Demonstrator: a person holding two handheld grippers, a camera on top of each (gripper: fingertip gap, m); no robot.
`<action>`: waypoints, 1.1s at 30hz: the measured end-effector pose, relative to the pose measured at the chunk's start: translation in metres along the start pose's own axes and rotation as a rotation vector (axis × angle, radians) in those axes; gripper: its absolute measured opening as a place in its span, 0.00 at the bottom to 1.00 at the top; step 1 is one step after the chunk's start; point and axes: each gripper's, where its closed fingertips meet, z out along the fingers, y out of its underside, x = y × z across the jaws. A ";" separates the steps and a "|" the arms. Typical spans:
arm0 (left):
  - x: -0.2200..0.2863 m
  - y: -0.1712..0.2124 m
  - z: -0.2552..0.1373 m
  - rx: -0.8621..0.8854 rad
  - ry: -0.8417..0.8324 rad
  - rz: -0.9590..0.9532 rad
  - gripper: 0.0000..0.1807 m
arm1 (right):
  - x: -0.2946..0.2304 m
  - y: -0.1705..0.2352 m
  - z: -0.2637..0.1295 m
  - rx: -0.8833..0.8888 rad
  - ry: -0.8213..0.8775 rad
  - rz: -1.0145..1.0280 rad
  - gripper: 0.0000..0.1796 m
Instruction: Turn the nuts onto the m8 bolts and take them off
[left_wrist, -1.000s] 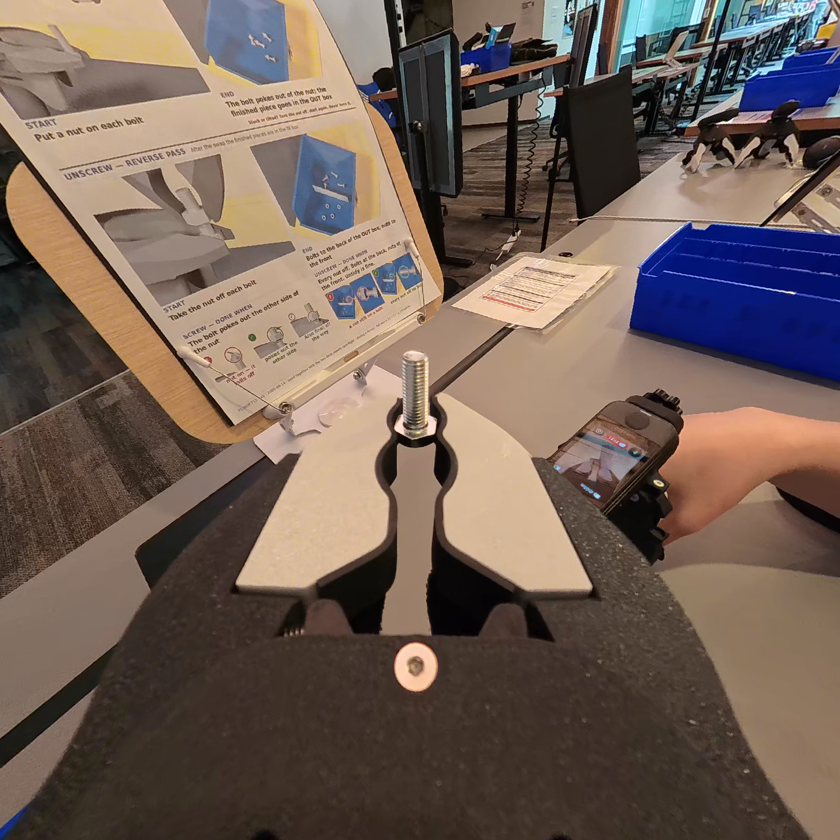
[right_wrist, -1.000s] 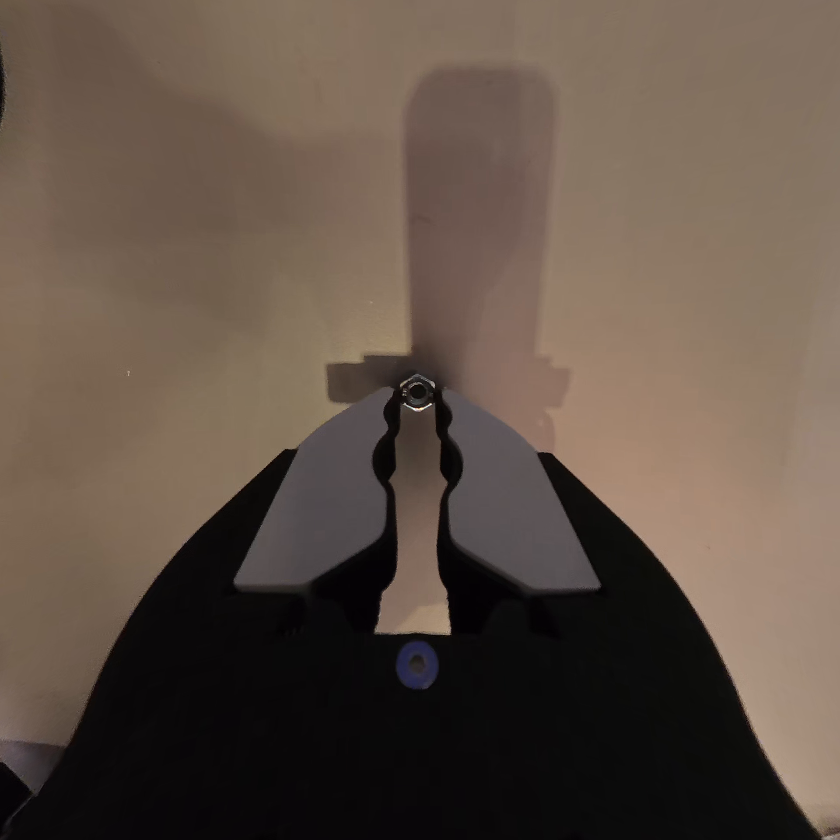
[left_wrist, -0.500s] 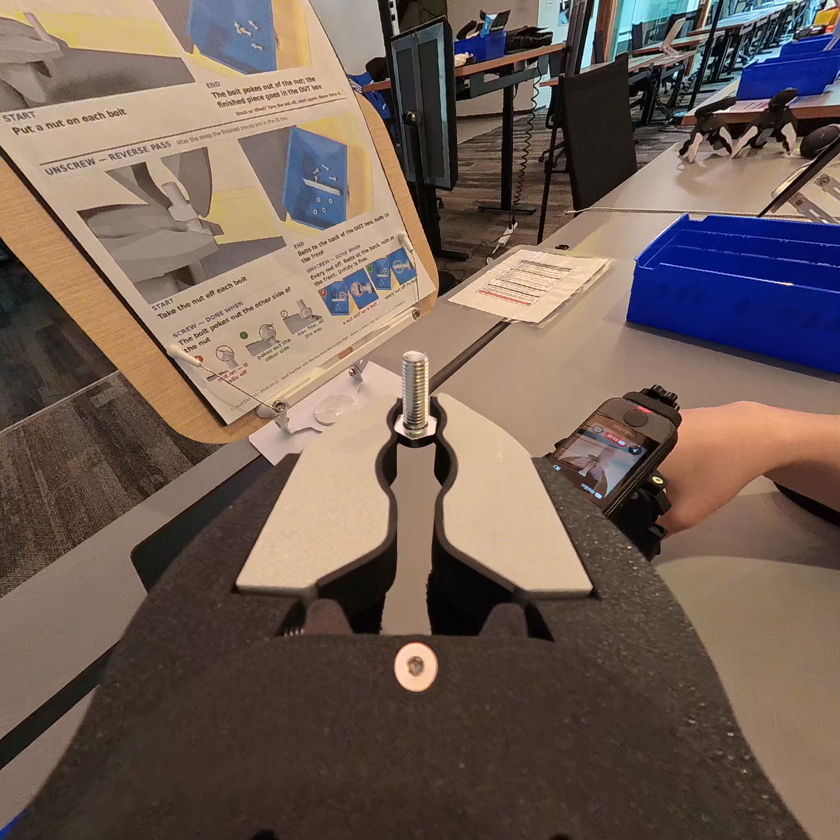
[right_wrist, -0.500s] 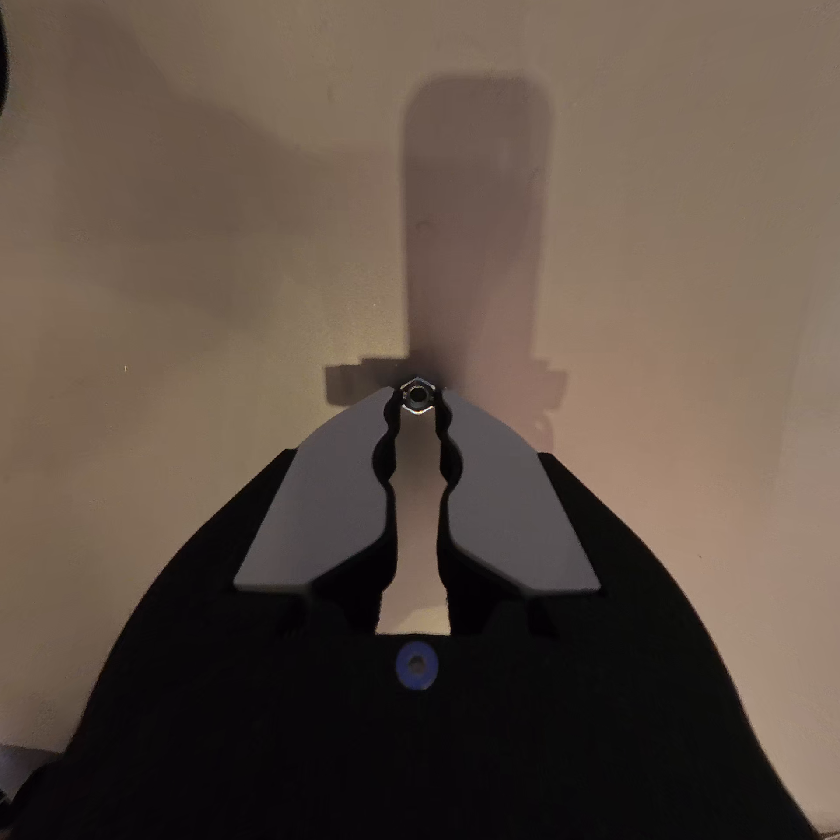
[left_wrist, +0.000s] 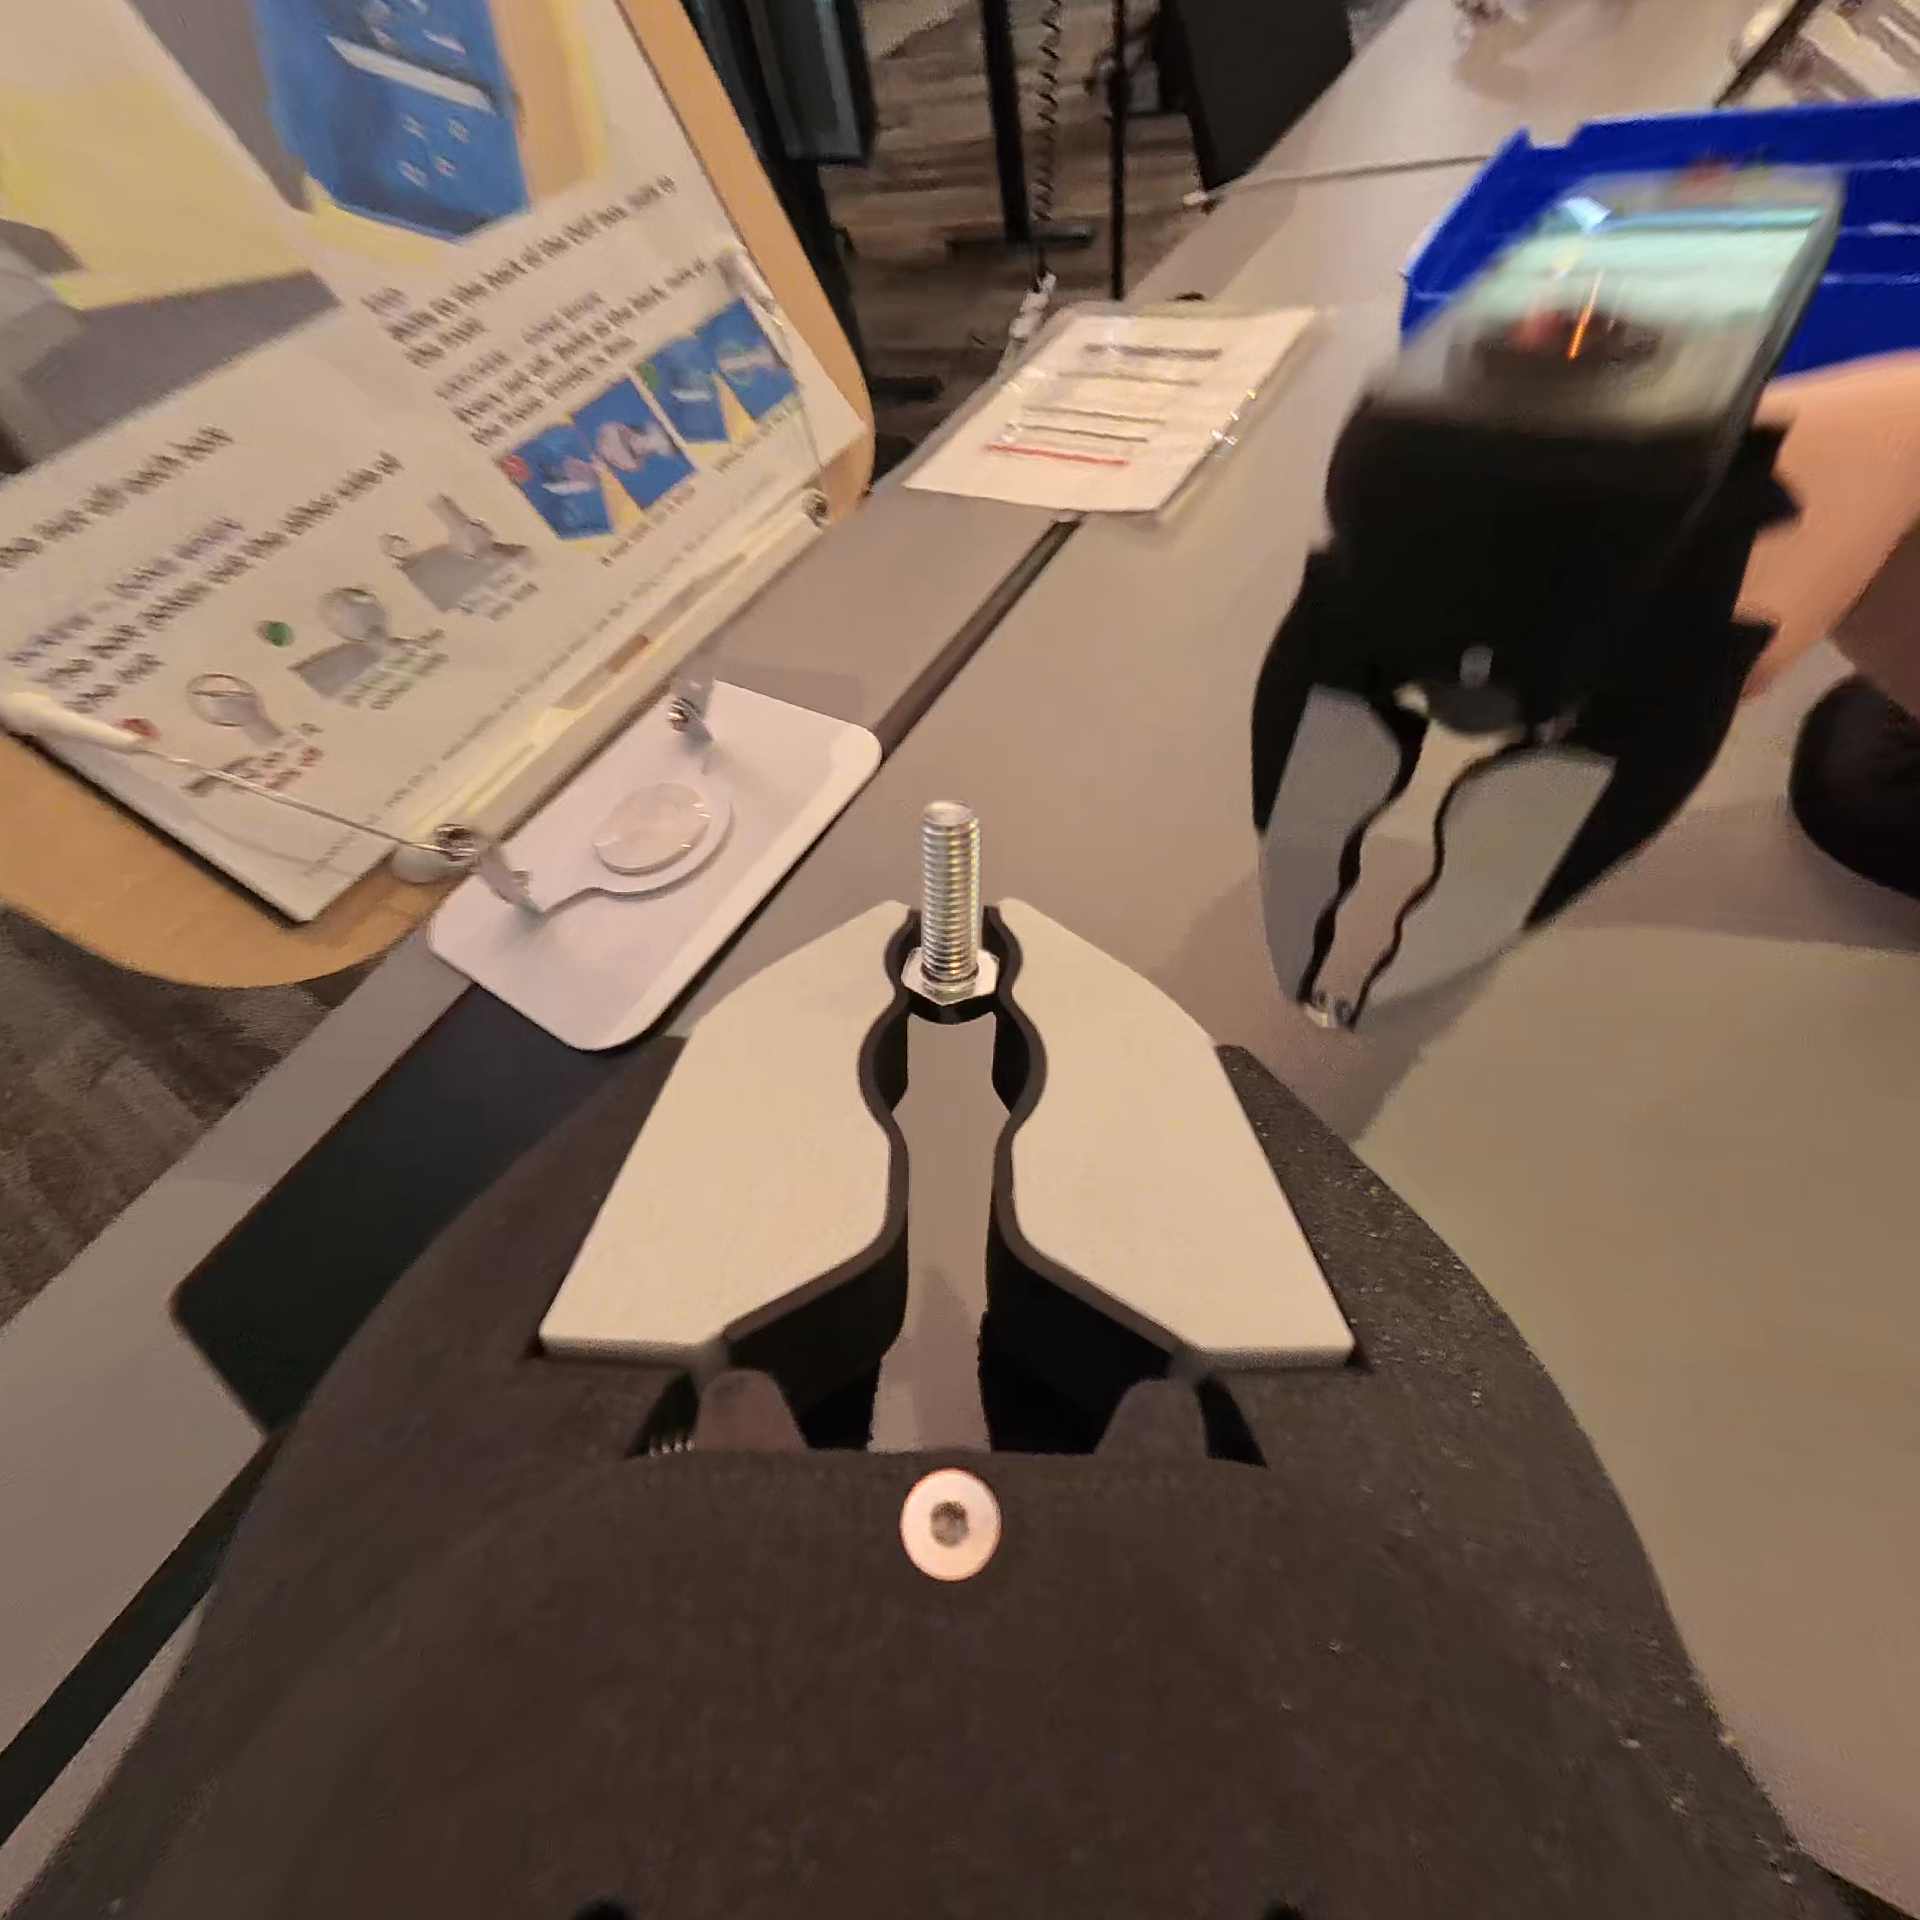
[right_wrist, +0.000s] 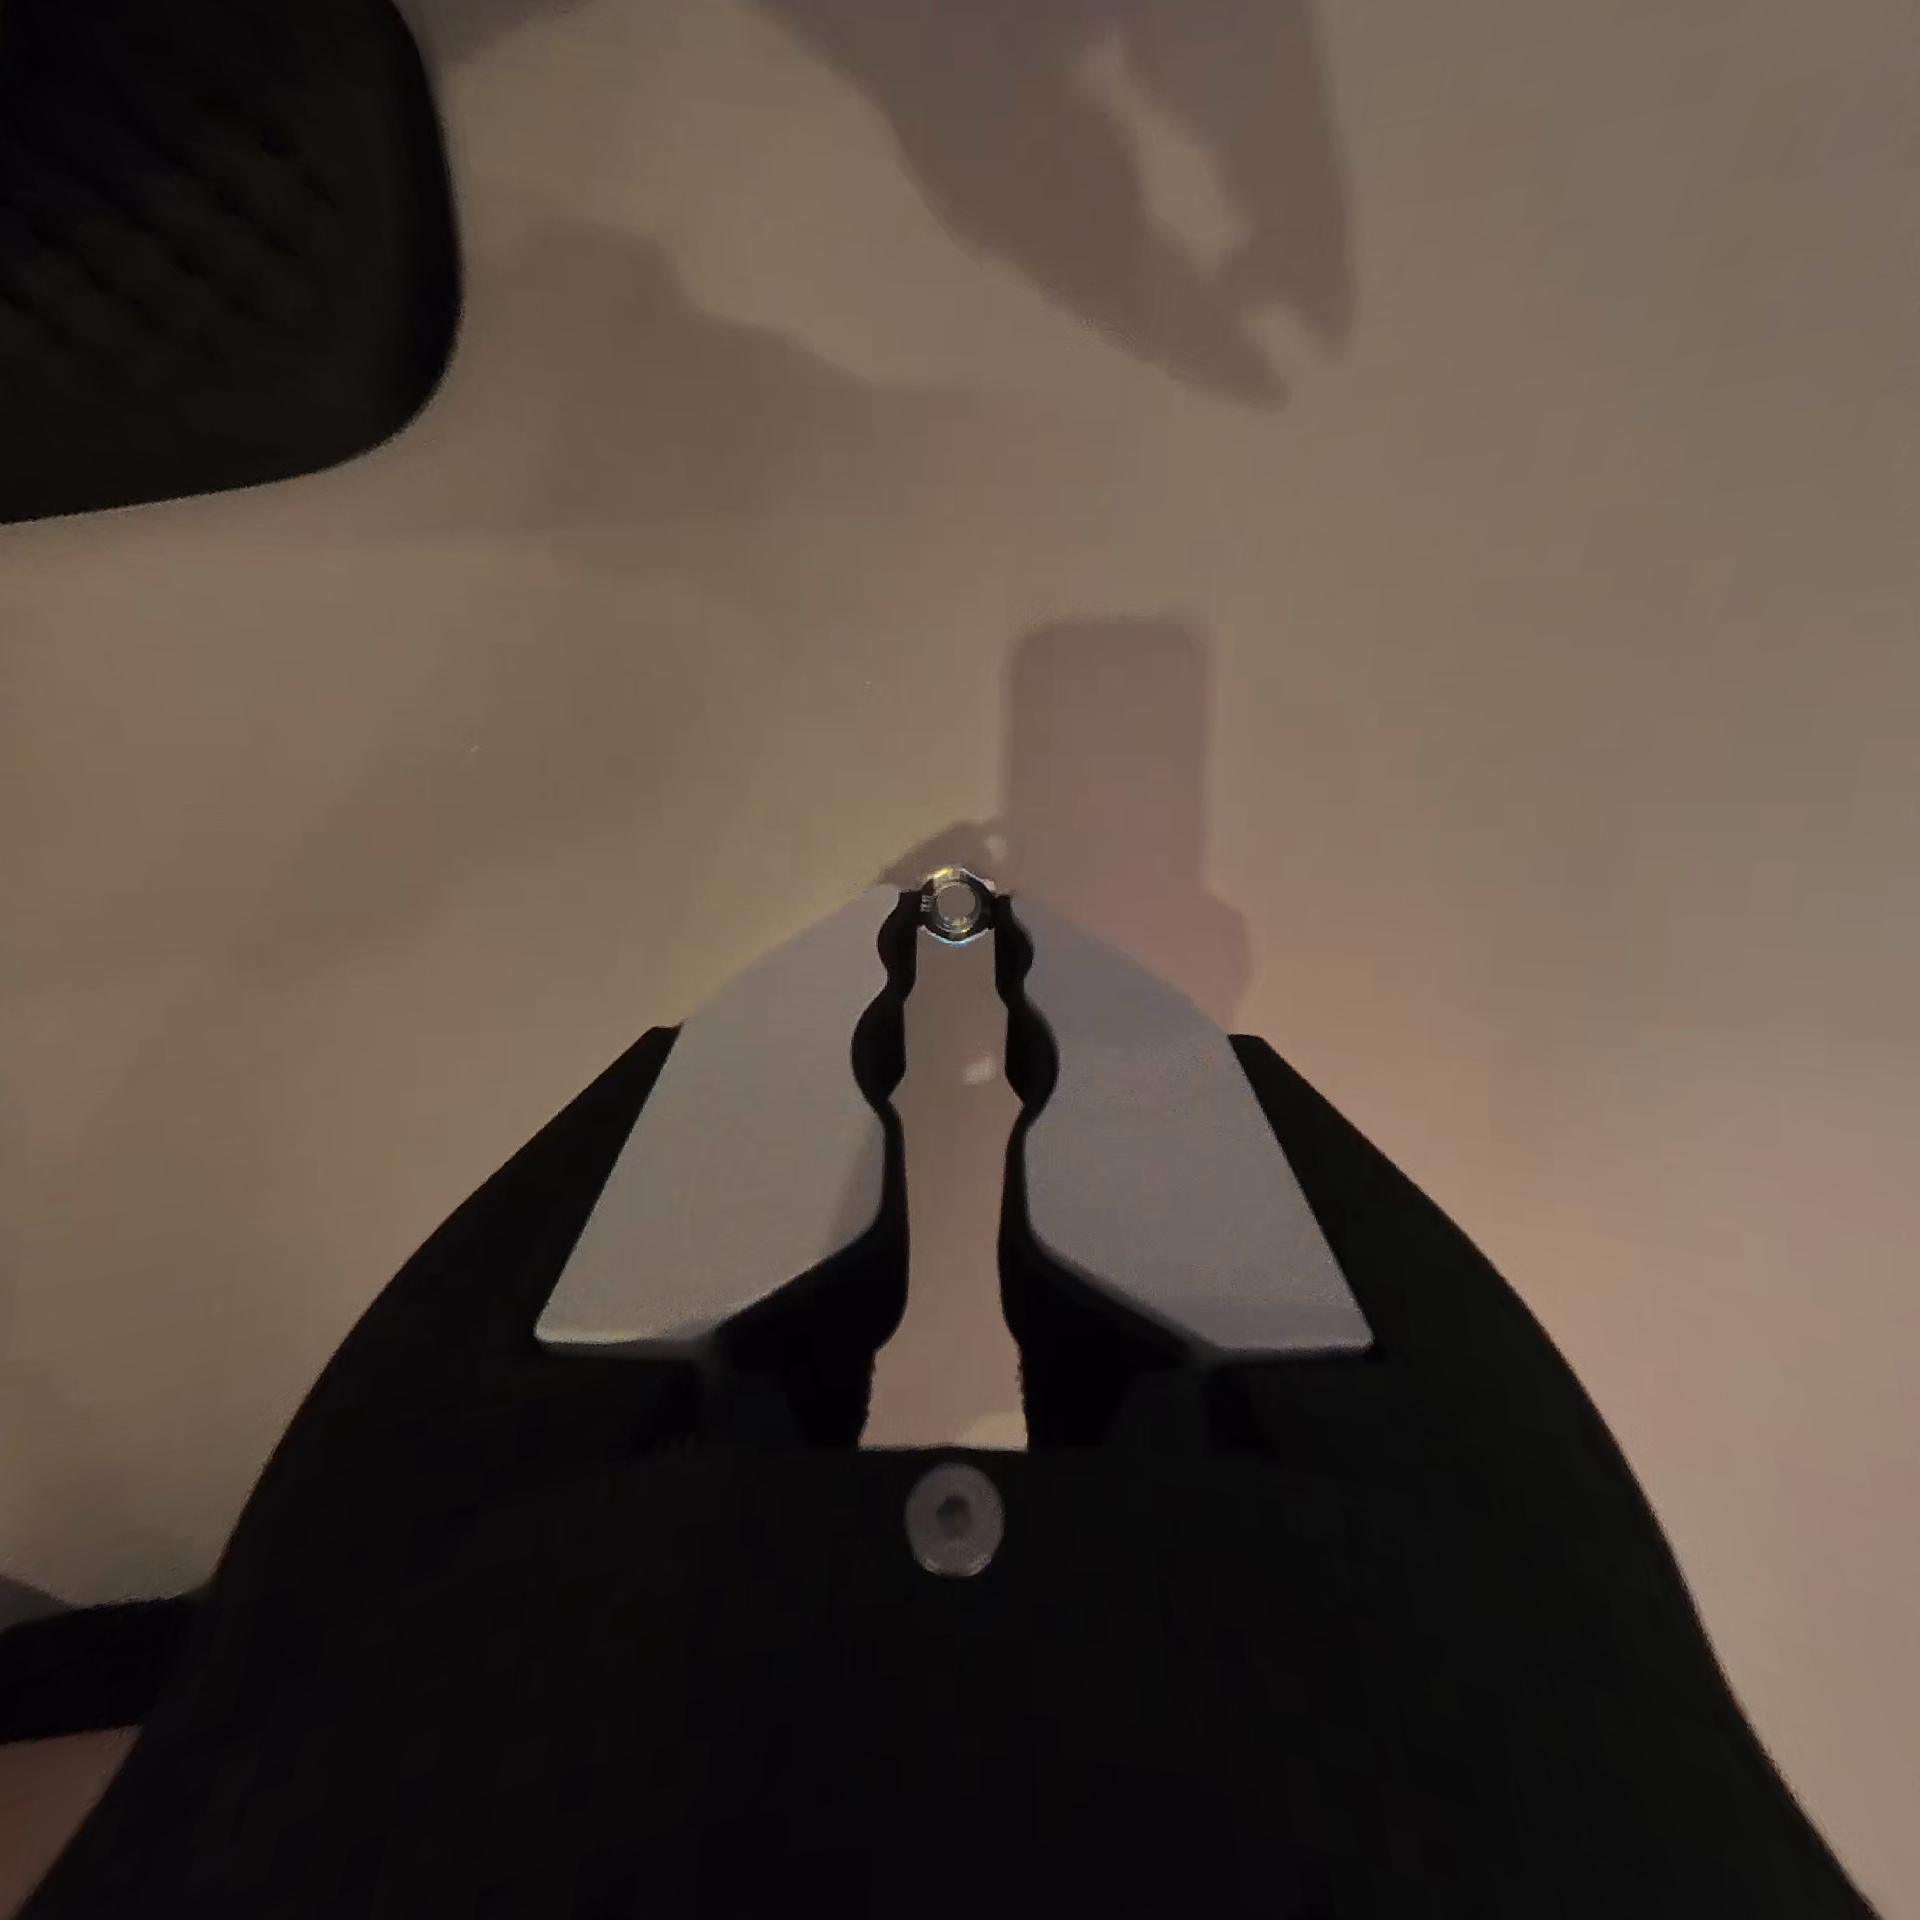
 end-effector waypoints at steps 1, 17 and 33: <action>0.005 0.004 0.006 -0.011 0.031 0.005 0.06 | 0.001 0.000 -0.011 0.030 0.005 -0.005 0.08; 0.134 0.027 0.064 -0.136 0.575 0.195 0.06 | -0.016 -0.016 -0.110 0.321 0.180 -0.322 0.08; 0.155 0.032 0.054 -0.216 0.628 0.295 0.06 | -0.038 -0.014 -0.090 0.219 0.124 -0.440 0.08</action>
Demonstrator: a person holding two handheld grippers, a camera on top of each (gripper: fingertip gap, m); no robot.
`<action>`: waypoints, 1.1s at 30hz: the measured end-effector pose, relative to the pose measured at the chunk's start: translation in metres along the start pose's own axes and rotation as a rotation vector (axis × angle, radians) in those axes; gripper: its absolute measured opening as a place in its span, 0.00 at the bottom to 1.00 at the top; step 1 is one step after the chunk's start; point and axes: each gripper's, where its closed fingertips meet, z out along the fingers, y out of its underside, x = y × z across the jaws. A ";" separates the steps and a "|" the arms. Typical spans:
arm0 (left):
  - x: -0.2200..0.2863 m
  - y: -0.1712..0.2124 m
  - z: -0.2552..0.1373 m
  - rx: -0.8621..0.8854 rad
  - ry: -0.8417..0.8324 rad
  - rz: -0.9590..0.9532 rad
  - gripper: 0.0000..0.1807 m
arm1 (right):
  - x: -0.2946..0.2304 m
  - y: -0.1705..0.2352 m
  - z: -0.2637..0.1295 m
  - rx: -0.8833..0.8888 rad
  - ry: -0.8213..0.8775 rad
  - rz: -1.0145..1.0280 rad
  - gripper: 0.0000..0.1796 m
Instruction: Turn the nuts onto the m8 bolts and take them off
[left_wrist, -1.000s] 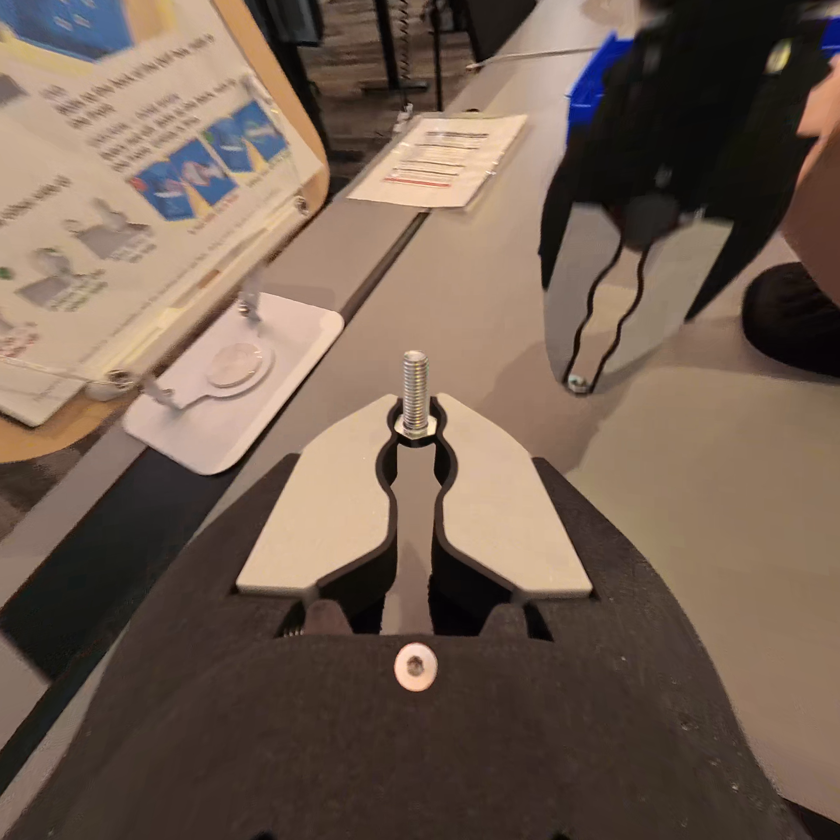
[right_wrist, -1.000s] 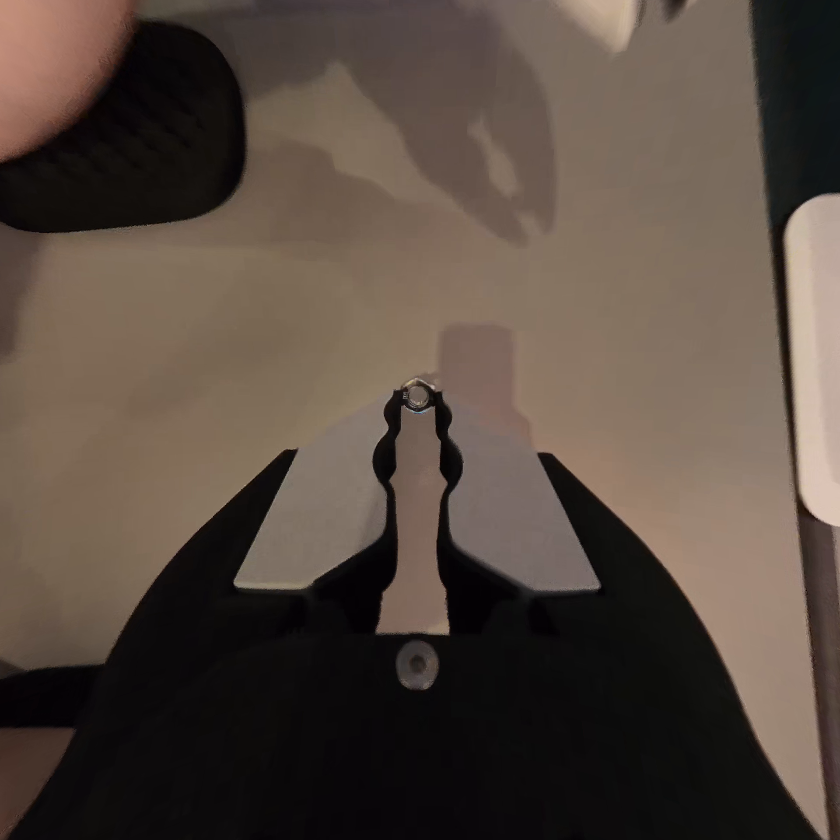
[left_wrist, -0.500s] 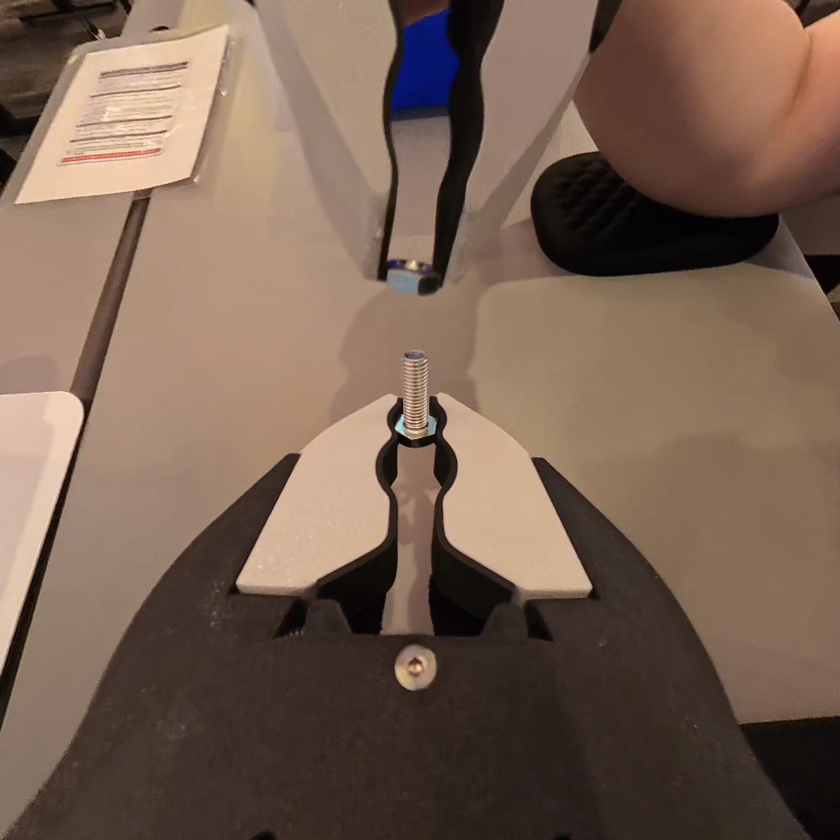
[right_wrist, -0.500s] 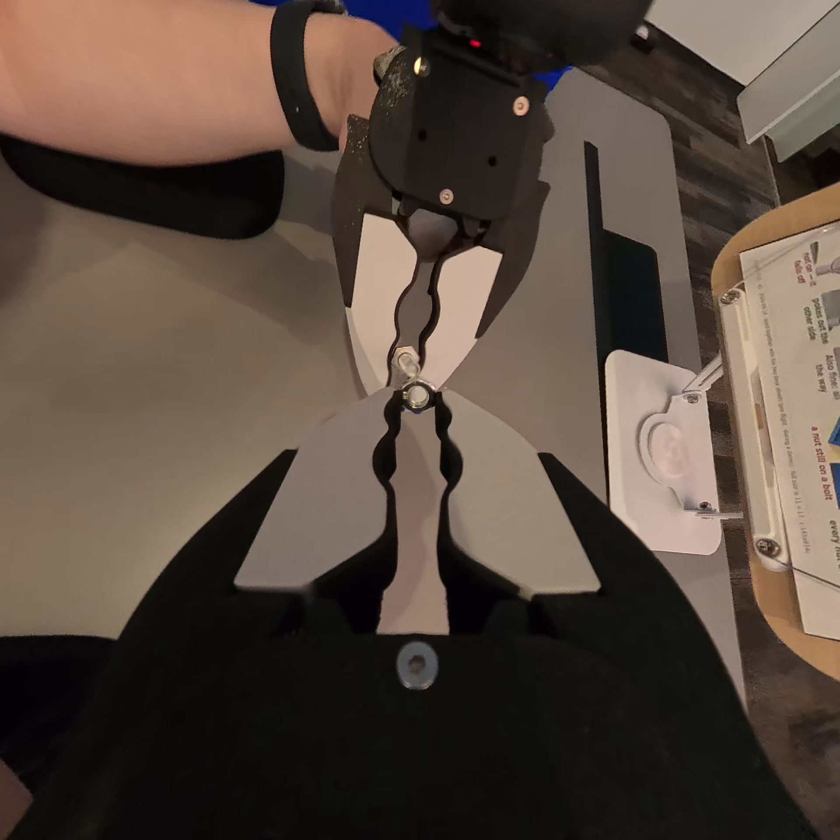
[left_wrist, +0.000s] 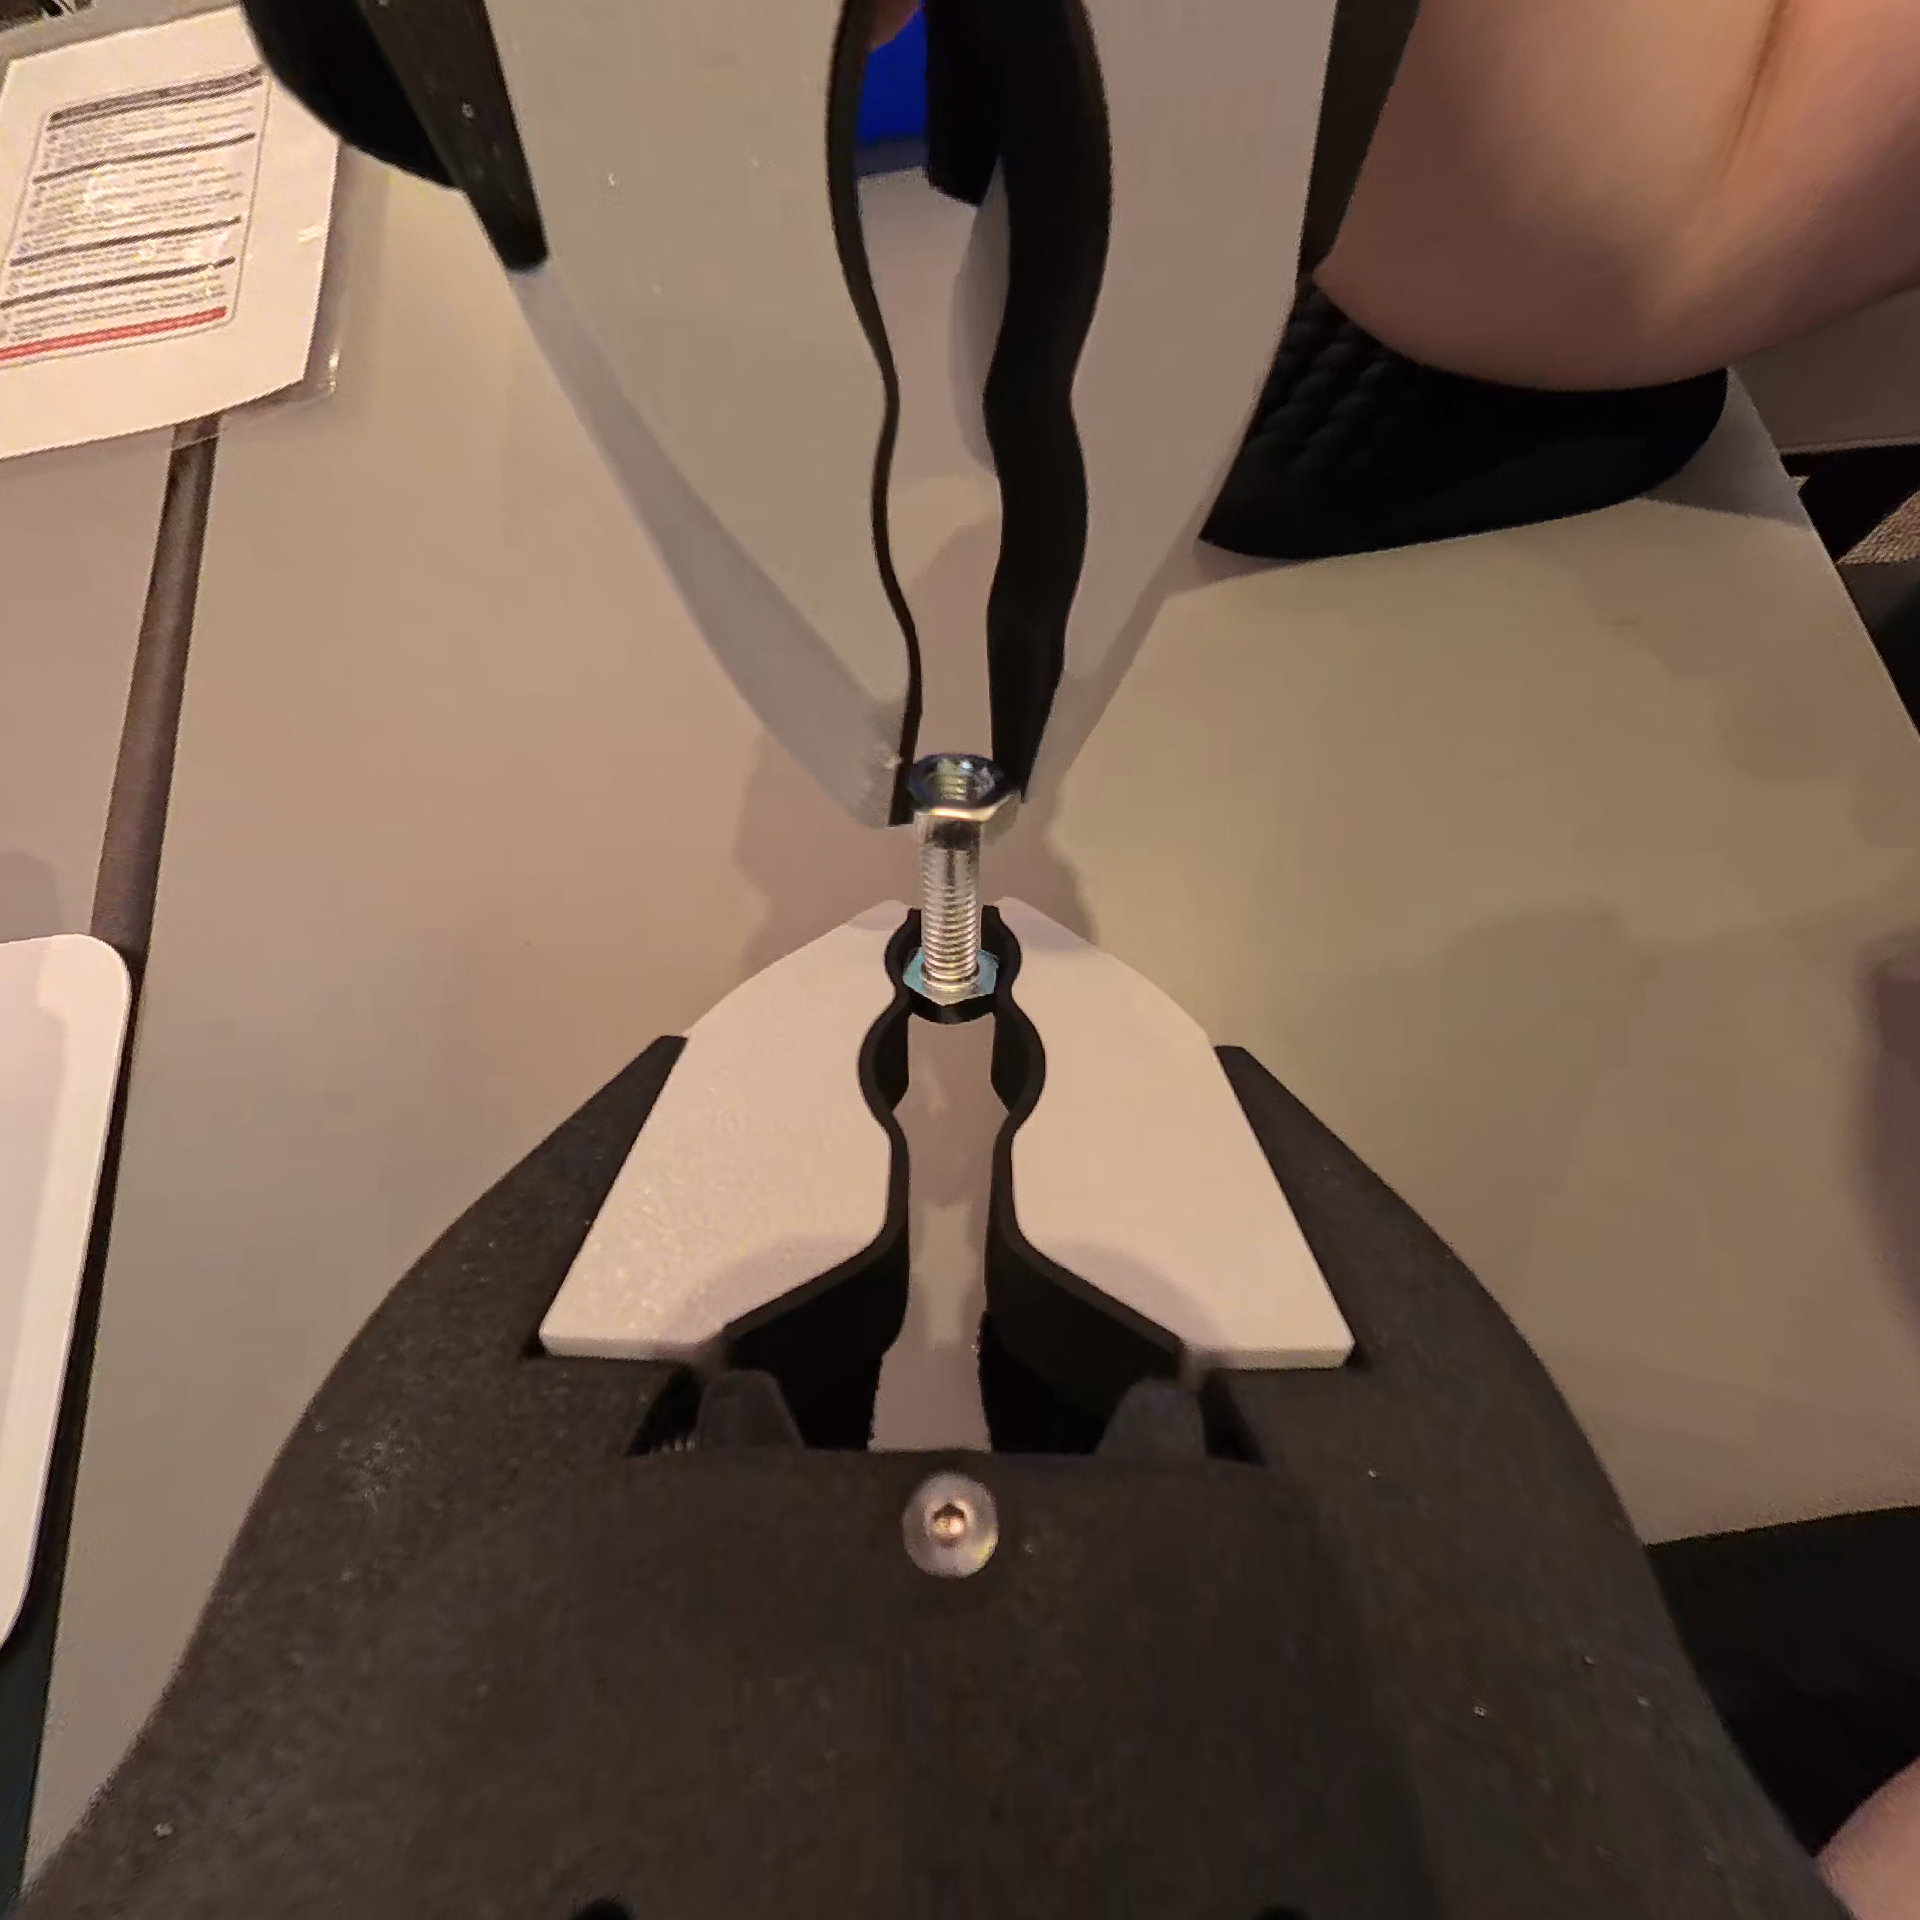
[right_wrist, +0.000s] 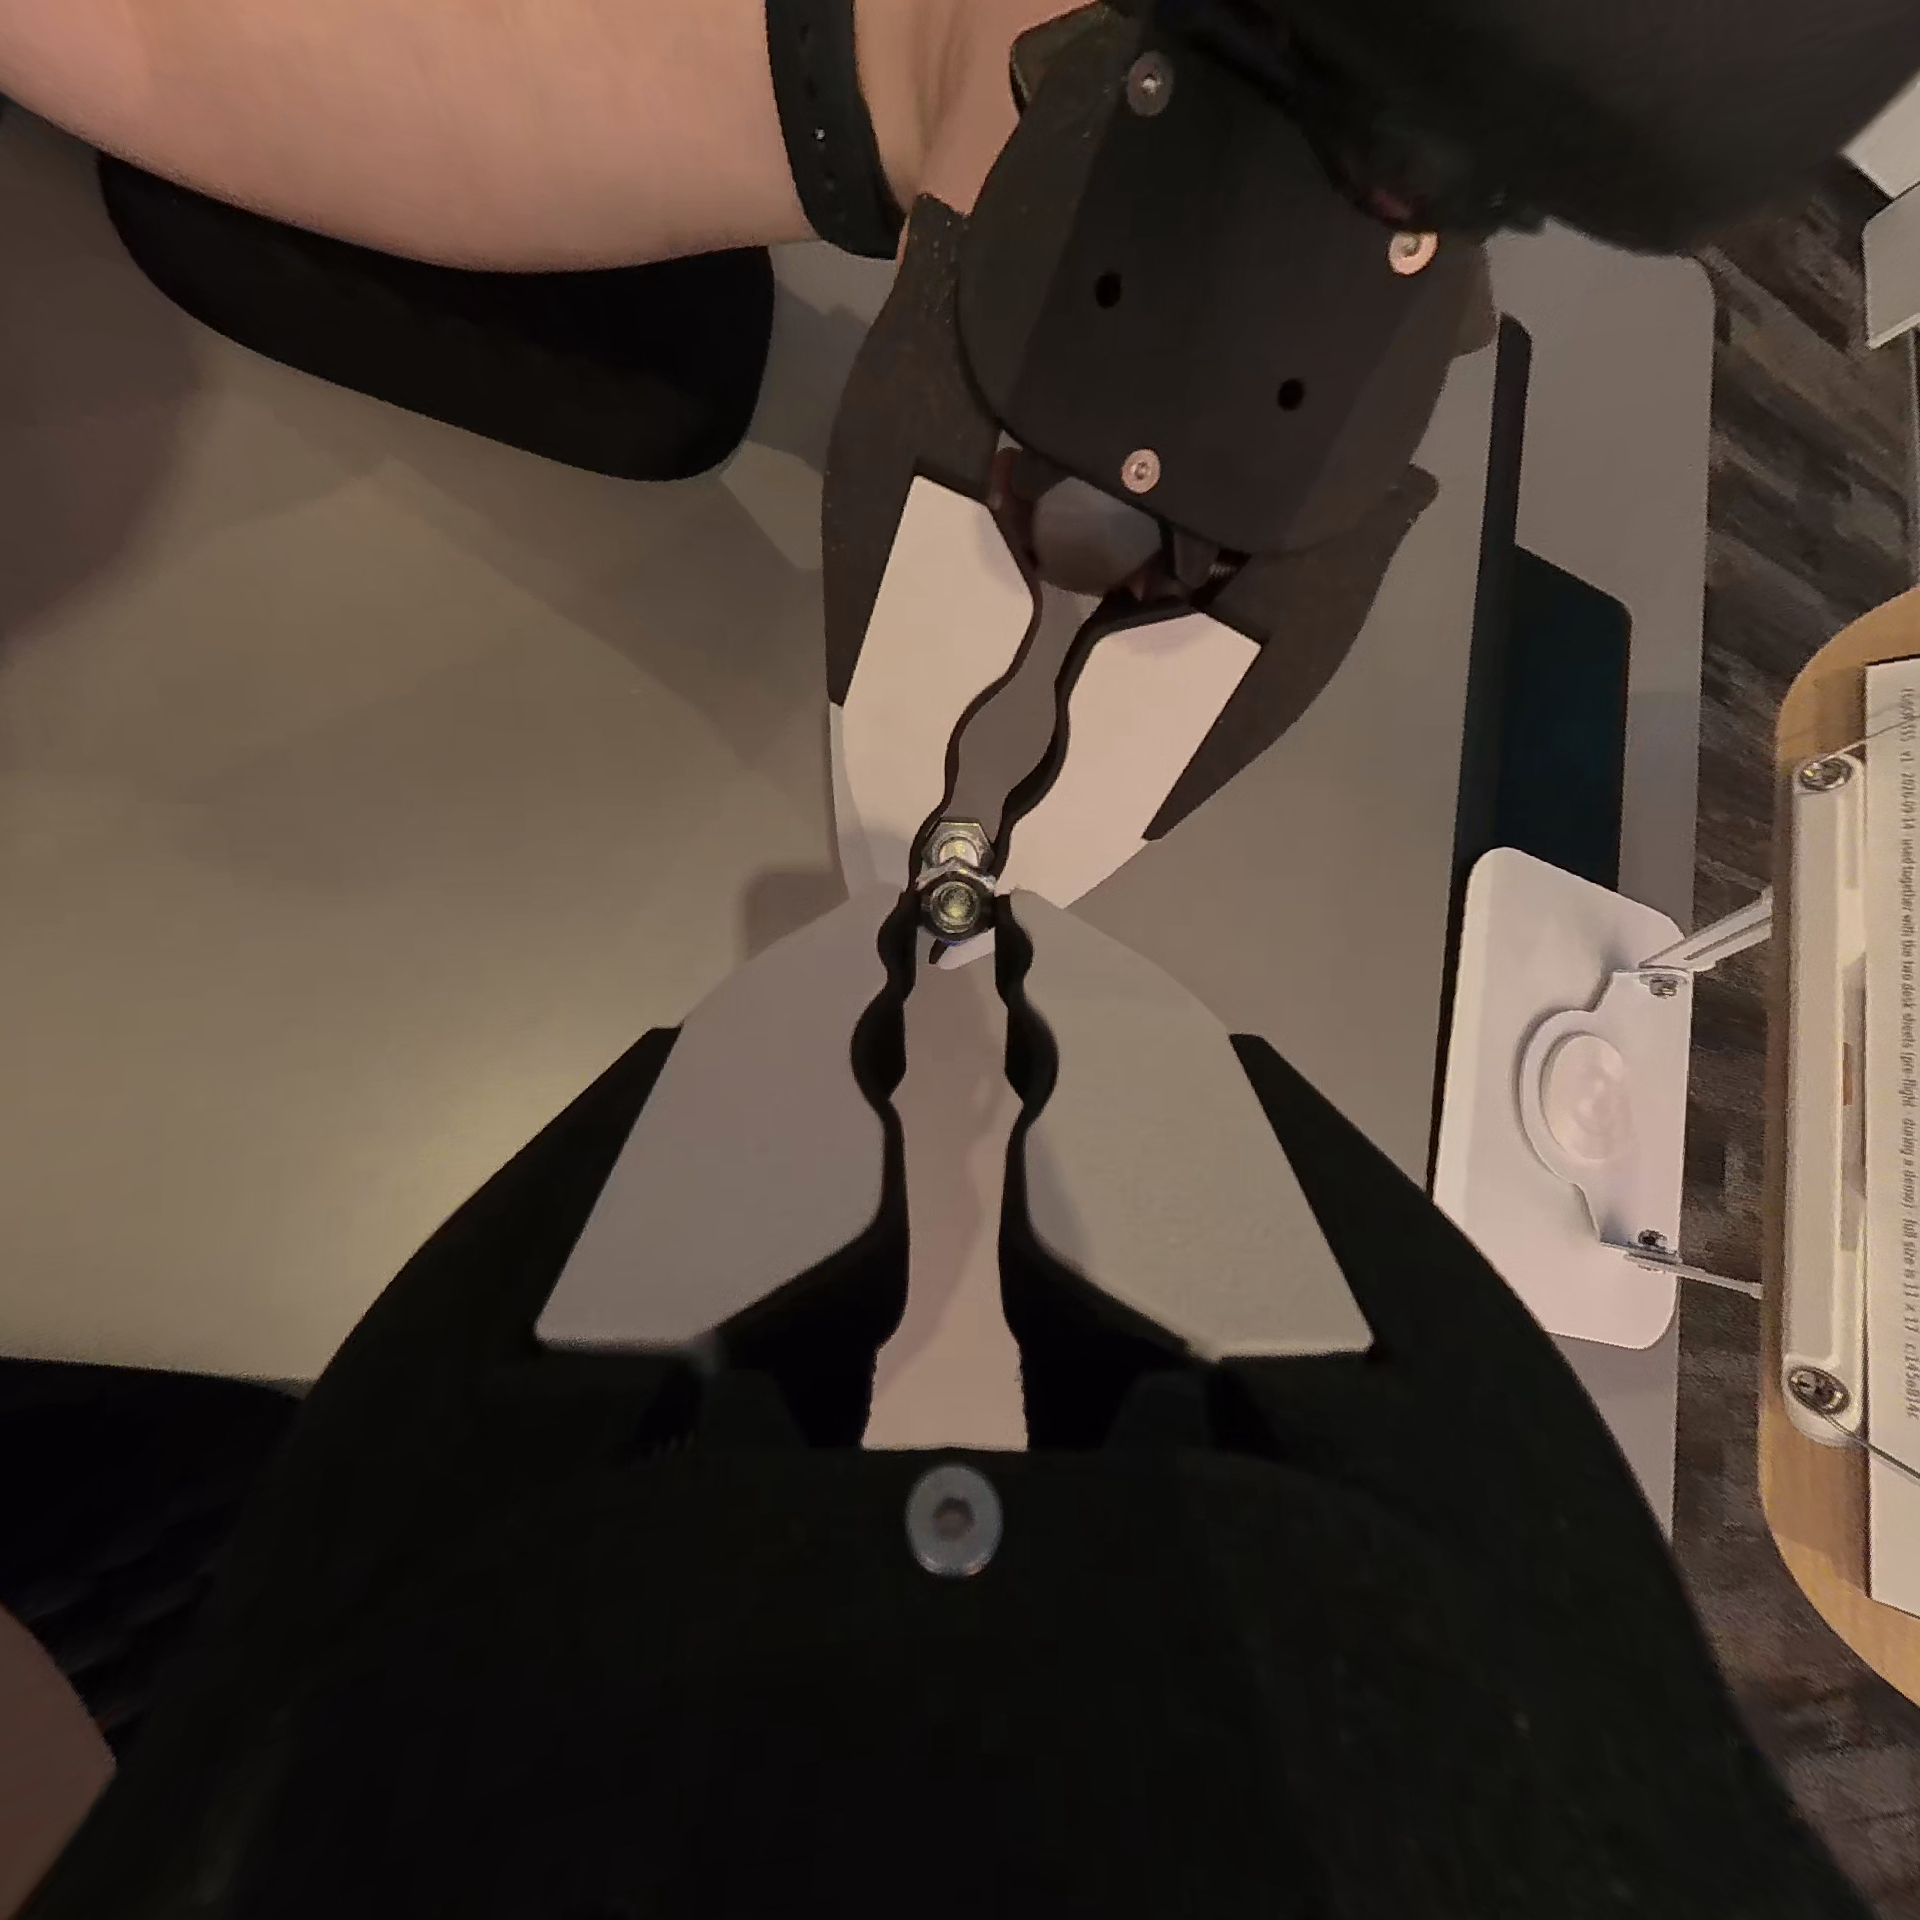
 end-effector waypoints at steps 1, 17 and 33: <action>0.001 0.001 0.000 -0.007 0.005 0.004 0.06 | -0.001 0.000 0.000 -0.006 -0.005 -0.002 0.08; -0.010 0.005 -0.012 -0.026 -0.073 -0.030 0.06 | 0.014 -0.005 0.004 0.000 0.055 0.106 0.08; -0.042 0.018 -0.031 -0.098 -0.271 -0.126 0.06 | 0.047 -0.013 0.015 0.129 0.063 0.529 0.08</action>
